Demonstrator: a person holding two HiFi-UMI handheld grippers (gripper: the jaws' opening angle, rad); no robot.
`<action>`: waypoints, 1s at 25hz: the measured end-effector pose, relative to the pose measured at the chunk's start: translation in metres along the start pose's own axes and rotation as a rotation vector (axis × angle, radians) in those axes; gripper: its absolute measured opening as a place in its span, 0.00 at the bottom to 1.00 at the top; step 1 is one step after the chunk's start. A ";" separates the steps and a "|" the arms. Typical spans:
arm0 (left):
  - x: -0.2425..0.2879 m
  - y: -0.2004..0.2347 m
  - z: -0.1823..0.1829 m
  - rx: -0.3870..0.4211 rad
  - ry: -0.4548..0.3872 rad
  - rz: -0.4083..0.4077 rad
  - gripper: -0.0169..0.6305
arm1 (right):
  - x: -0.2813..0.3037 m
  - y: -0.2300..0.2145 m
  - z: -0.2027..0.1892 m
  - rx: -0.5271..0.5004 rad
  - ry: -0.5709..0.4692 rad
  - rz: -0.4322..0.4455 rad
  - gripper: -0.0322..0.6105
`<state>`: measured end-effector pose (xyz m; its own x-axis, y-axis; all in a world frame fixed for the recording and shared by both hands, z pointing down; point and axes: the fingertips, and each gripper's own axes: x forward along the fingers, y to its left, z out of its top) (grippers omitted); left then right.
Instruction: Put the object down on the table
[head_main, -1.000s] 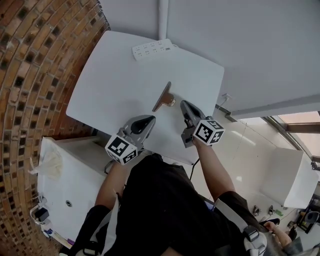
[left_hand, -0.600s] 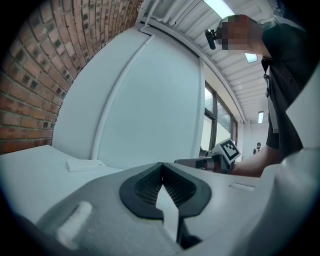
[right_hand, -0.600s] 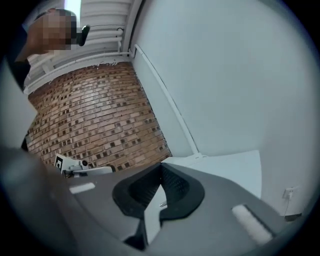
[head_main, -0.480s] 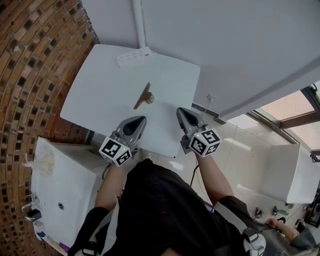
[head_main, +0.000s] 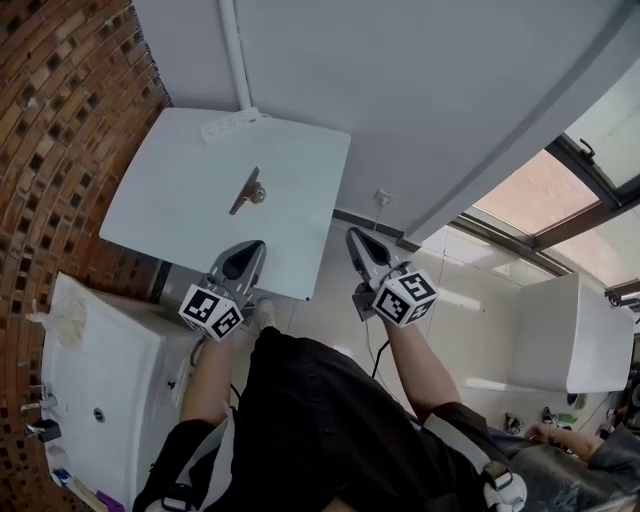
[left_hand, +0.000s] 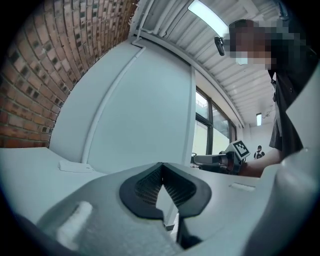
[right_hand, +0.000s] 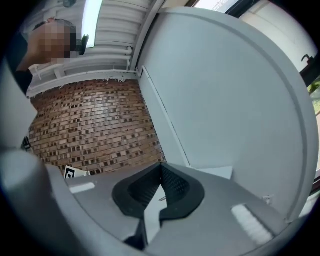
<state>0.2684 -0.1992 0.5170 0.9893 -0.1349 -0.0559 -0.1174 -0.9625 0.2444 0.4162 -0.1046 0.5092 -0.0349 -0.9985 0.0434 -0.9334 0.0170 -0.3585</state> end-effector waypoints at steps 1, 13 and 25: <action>0.000 -0.010 0.000 0.002 0.000 -0.006 0.03 | -0.007 0.003 0.000 -0.007 0.001 0.003 0.06; -0.062 -0.060 0.001 0.025 0.016 0.062 0.03 | -0.050 0.049 -0.024 -0.066 0.031 0.074 0.06; -0.137 -0.026 0.054 0.092 -0.025 0.081 0.03 | -0.053 0.073 0.001 -0.139 -0.039 -0.024 0.06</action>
<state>0.1315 -0.1682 0.4654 0.9739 -0.2179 -0.0635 -0.2057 -0.9656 0.1588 0.3496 -0.0509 0.4801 -0.0003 -0.9999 0.0134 -0.9743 -0.0028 -0.2254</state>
